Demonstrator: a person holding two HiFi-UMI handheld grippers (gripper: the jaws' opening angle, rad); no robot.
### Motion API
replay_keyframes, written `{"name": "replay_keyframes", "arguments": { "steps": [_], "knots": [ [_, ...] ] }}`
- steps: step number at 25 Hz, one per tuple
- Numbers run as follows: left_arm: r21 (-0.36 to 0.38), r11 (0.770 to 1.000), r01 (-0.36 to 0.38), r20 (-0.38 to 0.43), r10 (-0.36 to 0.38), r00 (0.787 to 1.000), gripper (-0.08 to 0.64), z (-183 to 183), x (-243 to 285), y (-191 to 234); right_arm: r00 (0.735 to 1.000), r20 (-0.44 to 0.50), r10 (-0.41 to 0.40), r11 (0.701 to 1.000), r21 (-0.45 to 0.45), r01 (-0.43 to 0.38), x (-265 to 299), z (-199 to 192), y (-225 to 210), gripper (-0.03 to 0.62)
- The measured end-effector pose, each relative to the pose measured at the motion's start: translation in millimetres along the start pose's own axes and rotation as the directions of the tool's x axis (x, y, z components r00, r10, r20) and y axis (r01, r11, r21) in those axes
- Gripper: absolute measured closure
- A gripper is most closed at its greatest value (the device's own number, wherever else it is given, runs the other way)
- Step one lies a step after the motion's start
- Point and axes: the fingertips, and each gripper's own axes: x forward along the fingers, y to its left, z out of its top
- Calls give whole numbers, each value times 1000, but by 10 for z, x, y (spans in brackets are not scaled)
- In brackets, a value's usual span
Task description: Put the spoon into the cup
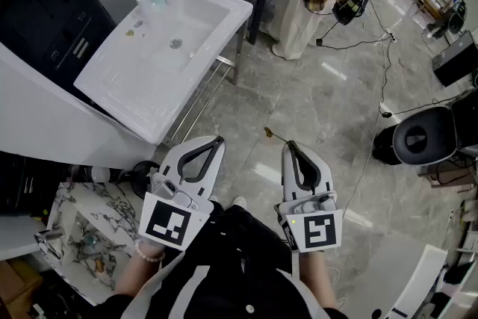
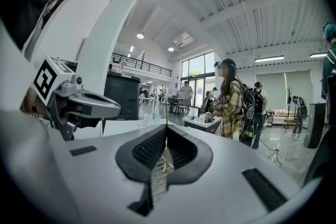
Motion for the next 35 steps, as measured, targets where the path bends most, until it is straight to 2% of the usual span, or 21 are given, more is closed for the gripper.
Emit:
{"name": "replay_keyframes", "arguments": {
  "steps": [21, 35],
  "knots": [
    [1, 999, -41, -15, 41, 999, 563, 16, 38, -130, 1000, 25, 14, 1000, 25, -15, -79, 22, -179, 584],
    [21, 992, -123, -21, 123, 992, 563, 31, 88, -347, 995, 34, 97, 995, 23, -98, -127, -21, -387, 584]
  ]
}}
